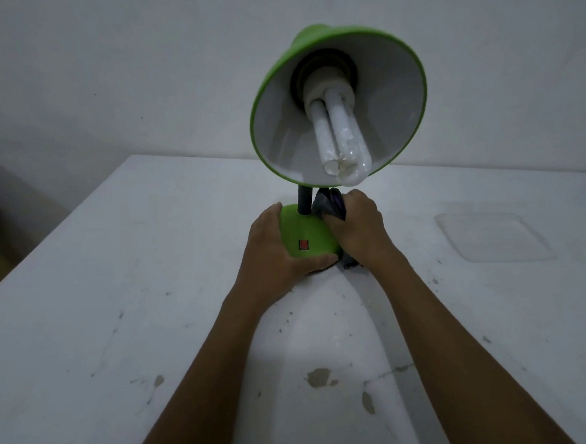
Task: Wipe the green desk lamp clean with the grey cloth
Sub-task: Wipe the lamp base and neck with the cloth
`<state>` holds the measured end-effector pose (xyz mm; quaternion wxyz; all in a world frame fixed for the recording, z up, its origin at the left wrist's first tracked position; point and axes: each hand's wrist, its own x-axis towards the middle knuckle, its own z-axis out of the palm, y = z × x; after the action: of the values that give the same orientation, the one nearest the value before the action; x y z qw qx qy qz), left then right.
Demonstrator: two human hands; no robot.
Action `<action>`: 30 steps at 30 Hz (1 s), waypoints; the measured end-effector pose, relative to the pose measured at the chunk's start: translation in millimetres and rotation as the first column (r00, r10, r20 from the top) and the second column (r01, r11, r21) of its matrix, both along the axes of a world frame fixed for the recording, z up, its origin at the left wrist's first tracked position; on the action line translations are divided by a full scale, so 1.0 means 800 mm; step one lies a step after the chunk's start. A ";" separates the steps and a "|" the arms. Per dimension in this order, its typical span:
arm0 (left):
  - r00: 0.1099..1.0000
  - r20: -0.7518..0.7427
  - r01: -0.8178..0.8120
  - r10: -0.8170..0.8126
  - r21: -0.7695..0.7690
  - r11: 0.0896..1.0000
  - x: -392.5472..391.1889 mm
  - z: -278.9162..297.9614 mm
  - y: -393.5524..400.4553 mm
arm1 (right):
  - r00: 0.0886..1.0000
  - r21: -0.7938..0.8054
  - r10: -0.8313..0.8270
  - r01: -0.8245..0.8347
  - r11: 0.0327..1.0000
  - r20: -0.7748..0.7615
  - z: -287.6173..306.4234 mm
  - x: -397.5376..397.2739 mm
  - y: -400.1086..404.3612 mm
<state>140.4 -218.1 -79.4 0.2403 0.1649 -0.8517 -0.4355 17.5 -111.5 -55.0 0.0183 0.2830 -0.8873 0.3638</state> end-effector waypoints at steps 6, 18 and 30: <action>1.000 -0.015 0.005 -0.005 -0.003 1.000 0.004 0.014 0.007 | 0.998 0.013 -0.054 0.053 0.998 0.034 -0.003 0.002 -0.014; 0.990 -0.114 0.088 -0.088 -0.006 0.996 0.010 0.023 0.012 | 0.983 -0.057 -0.176 0.179 0.982 0.058 0.002 0.027 -0.026; 0.990 0.111 0.078 -0.089 0.103 0.992 0.007 -0.004 -0.023 | 0.979 -0.123 -0.180 0.191 0.974 0.098 0.007 0.009 -0.003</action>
<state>146.3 -236.4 -82.3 0.1638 0.1654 -0.8478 -0.4765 24.6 -113.9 -49.7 0.0325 0.1813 -0.8839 0.4299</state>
